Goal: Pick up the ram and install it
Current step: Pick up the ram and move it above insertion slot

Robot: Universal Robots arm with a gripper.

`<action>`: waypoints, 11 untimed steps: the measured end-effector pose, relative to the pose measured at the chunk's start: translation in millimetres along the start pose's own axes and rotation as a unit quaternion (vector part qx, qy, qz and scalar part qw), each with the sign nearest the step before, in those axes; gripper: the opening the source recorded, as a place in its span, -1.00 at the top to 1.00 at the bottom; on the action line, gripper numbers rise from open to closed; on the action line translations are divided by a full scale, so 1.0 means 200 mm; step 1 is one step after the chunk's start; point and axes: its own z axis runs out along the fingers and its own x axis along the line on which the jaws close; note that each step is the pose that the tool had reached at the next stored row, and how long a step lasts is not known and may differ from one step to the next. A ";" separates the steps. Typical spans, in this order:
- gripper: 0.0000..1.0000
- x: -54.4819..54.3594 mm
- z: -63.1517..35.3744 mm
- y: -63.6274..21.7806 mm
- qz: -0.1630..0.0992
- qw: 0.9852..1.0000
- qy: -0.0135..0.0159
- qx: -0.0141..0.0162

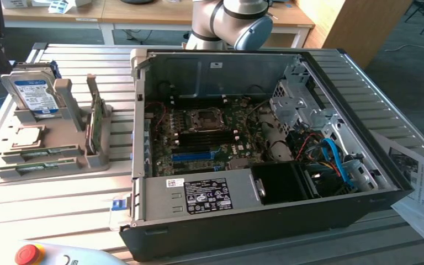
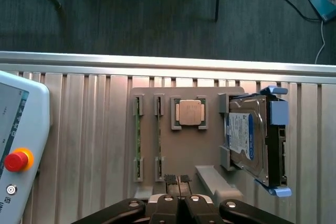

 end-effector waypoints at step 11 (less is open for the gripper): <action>0.80 0.00 0.000 0.000 -0.010 1.000 0.000 0.000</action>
